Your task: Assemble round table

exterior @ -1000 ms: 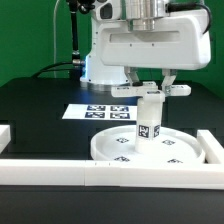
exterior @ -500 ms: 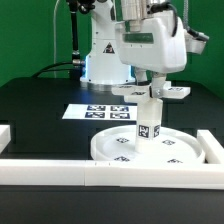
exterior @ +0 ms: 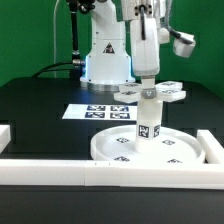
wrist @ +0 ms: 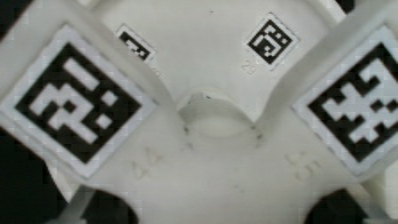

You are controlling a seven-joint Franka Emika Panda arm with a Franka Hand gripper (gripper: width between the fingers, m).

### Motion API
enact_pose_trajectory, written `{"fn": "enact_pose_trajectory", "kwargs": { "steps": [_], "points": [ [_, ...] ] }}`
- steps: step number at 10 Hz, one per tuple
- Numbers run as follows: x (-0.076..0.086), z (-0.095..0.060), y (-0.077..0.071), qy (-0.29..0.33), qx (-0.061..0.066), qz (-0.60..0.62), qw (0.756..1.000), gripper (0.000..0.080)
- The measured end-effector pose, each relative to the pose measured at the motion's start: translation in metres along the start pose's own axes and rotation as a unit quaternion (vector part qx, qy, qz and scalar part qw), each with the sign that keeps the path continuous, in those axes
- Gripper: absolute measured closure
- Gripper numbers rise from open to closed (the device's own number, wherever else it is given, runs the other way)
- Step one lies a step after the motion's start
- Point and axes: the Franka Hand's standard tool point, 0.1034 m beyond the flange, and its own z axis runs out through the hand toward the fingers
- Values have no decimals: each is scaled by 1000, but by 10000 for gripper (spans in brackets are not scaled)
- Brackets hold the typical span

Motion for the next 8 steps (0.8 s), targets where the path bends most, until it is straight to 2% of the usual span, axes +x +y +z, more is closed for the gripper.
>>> {"fn": "enact_pose_trajectory", "kwargs": {
  "steps": [1,2,3,4,5,6,8],
  "points": [
    [0,0,0,-2,1,25,1000,351],
    [0,0,0,-4,1,28,1000,276],
    [-1,1,0,-4,1,20,1000,276],
    [-1,-1,0,-5,-2,6,1000,189],
    [-3,-10,0,-10,-6,-11,1000,157],
    [-6,-19,-2,-15,-5,-20,1000,157],
    [-12,-37,-6,-24,6,-28,999,151]
  ]
}}
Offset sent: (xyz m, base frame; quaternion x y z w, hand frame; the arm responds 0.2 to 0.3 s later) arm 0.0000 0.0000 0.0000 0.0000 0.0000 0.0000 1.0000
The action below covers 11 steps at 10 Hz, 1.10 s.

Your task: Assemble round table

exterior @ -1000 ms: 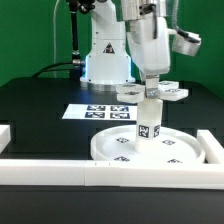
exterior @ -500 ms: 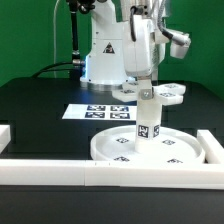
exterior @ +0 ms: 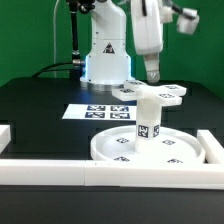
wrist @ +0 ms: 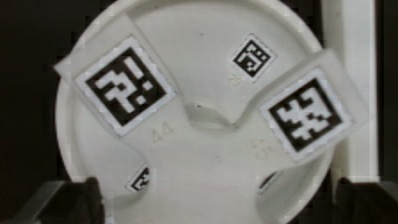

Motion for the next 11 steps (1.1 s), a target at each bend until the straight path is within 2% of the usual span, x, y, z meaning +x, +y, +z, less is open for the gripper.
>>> {"fn": "enact_pose_trajectory", "kwargs": {
  "steps": [3,4,6,7,11],
  "points": [
    [1,7,2,4,-5,-40,999,150],
    [-2,11,4,8,-14,-121,993,150],
    [-5,11,5,4,-18,-259,966,150],
    [-7,12,6,-1,-27,-327,945,150],
    [-7,12,6,-6,-27,-469,883,150]
  ]
}}
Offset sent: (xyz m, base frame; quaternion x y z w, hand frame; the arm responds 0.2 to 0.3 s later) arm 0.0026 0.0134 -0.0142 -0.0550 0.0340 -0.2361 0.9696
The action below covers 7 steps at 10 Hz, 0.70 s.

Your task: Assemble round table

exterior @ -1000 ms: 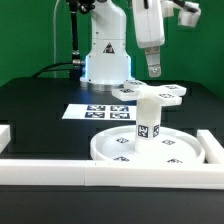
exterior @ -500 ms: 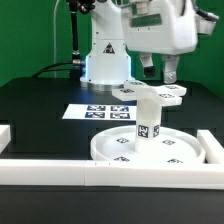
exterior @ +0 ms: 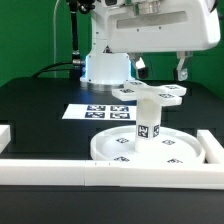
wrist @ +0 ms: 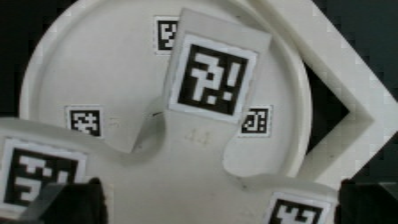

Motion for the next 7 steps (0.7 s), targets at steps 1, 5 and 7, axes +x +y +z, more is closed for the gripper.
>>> {"fn": "enact_pose_trajectory", "kwargs": {
  "steps": [1,5,7],
  "points": [
    [0,0,0,0,0,-35,999,150],
    [-4,0,-2,8,-31,-311,950,150],
    [-5,1,0,-1,-37,-394,918,150]
  ]
}}
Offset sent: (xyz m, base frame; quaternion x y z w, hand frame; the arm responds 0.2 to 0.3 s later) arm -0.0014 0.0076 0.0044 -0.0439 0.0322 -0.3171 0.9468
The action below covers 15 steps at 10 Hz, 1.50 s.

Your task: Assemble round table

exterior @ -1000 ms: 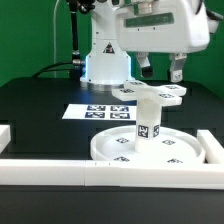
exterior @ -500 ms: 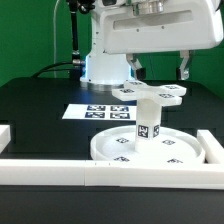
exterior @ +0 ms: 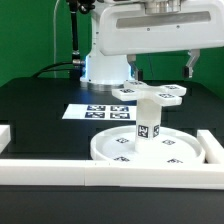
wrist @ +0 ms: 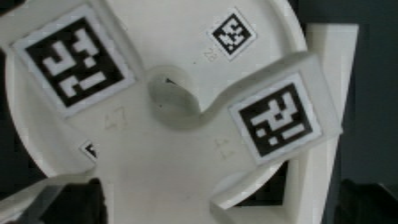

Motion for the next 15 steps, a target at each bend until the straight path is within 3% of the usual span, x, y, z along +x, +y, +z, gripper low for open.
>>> {"fn": "enact_pose_trajectory", "kwargs": {
  "steps": [4,6,8,10,14,15],
  "points": [
    [0,0,2,-1,-2,-143,990,150],
    [-1,5,6,-16,-21,-285,958,150],
    [-1,8,8,-32,-32,-392,919,150],
    [-1,8,10,-33,-31,-428,903,150],
    [-2,10,15,-50,-38,-556,829,150],
    [-2,12,15,-51,-38,-558,827,150]
  ]
}}
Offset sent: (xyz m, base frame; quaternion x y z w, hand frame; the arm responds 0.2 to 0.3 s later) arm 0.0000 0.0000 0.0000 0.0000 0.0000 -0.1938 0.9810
